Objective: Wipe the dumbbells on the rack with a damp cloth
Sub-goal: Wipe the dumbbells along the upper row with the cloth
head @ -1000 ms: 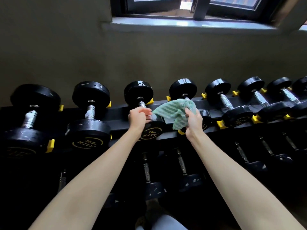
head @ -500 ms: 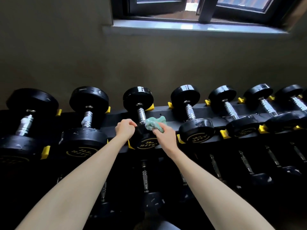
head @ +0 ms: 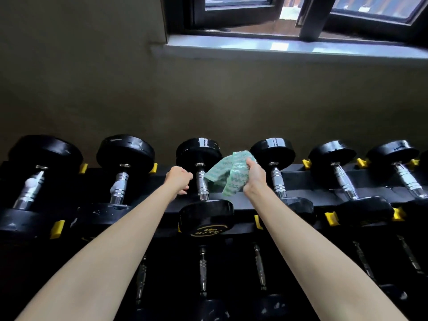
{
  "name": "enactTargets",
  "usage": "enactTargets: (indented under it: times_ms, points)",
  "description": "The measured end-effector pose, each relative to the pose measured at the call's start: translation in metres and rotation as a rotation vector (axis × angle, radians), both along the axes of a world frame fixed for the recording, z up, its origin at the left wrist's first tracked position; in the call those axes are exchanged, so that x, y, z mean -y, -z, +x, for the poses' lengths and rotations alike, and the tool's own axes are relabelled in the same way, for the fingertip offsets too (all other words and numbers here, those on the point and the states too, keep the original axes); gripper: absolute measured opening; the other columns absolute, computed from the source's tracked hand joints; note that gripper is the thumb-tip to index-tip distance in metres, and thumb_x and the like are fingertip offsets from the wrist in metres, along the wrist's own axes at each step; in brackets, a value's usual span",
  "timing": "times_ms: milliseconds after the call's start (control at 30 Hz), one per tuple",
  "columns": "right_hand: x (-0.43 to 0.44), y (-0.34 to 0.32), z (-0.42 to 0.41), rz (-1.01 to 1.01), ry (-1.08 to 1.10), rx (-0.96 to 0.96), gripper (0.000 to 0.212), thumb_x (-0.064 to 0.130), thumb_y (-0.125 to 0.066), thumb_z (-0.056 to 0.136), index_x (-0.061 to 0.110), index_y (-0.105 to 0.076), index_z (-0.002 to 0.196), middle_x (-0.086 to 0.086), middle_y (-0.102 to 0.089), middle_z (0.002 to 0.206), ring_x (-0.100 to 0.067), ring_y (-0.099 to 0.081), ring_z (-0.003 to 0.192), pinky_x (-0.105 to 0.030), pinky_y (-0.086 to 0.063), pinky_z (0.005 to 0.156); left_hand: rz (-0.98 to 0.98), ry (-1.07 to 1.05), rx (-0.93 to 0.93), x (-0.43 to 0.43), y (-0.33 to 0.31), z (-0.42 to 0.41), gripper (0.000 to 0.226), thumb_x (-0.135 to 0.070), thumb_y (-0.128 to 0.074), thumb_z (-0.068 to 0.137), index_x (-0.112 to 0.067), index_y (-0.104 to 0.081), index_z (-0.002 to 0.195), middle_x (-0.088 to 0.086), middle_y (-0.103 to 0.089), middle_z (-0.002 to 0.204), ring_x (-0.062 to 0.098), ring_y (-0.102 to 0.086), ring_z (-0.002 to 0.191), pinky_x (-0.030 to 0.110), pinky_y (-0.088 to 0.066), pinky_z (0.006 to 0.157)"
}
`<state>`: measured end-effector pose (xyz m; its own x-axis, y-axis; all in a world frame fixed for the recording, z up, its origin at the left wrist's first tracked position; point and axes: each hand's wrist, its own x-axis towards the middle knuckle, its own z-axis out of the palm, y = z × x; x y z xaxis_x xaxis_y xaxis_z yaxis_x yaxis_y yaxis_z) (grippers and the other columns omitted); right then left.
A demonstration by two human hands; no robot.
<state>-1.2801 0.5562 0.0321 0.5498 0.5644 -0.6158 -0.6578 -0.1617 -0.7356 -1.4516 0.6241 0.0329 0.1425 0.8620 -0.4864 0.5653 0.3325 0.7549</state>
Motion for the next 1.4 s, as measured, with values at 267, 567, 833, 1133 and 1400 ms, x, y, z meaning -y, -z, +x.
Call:
enactTargets:
  times_ms: [267,567,833,1133,1400]
  points:
    - [-0.076,0.045,0.029,-0.159,-0.086,0.140,0.022,-0.005,-0.036,0.088,0.006,-0.051,0.100,-0.004,-0.050,0.073,-0.017,-0.049,0.060,-0.027,-0.043,0.055,-0.013,0.158,-0.248,-0.033,0.020,0.037,0.035,-0.036,-0.067,0.083,-0.009,-0.044,0.083,0.009,-0.054,0.091,0.025,-0.059,0.090,0.036,-0.057,0.074]
    - [-0.109,0.060,0.024,-0.122,-0.286,0.019,0.024,-0.001,-0.036,0.095,0.009,-0.053,0.082,-0.008,-0.055,0.076,-0.019,-0.052,0.063,-0.029,-0.045,0.059,-0.154,0.154,-0.171,-0.055,0.033,0.041,0.029,-0.016,-0.077,0.073,-0.004,-0.055,0.086,0.016,-0.065,0.091,0.023,-0.065,0.074,0.035,-0.059,0.072]
    - [-0.104,0.054,0.006,-0.109,-0.200,0.323,0.024,0.005,-0.041,0.088,0.016,-0.051,0.070,-0.008,-0.054,0.081,-0.023,-0.048,0.081,-0.032,-0.041,0.074,-0.142,0.106,-0.125,-0.050,0.033,0.037,0.029,-0.017,-0.077,0.073,-0.003,-0.060,0.091,0.017,-0.065,0.092,0.026,-0.064,0.068,0.037,-0.060,0.070]
    - [-0.091,0.003,-0.032,-0.049,-0.414,0.790,0.015,0.011,-0.039,0.094,0.010,-0.054,0.091,-0.001,-0.052,0.082,-0.020,-0.047,0.084,-0.033,-0.035,0.078,-0.149,0.138,-0.002,-0.040,0.038,0.026,0.013,-0.014,-0.072,0.080,-0.006,-0.062,0.083,0.011,-0.065,0.078,0.018,-0.062,0.056,0.028,-0.059,0.060]
    - [-0.123,-0.010,-0.069,-0.046,-0.864,1.312,0.011,0.003,-0.040,0.091,0.002,-0.051,0.092,-0.016,-0.059,0.092,-0.030,-0.051,0.086,-0.036,-0.028,0.069,-0.310,0.265,0.097,-0.042,0.038,-0.010,0.010,-0.005,-0.058,0.089,-0.006,-0.052,0.098,0.007,-0.058,0.077,0.017,-0.058,0.062,0.024,-0.052,0.059]
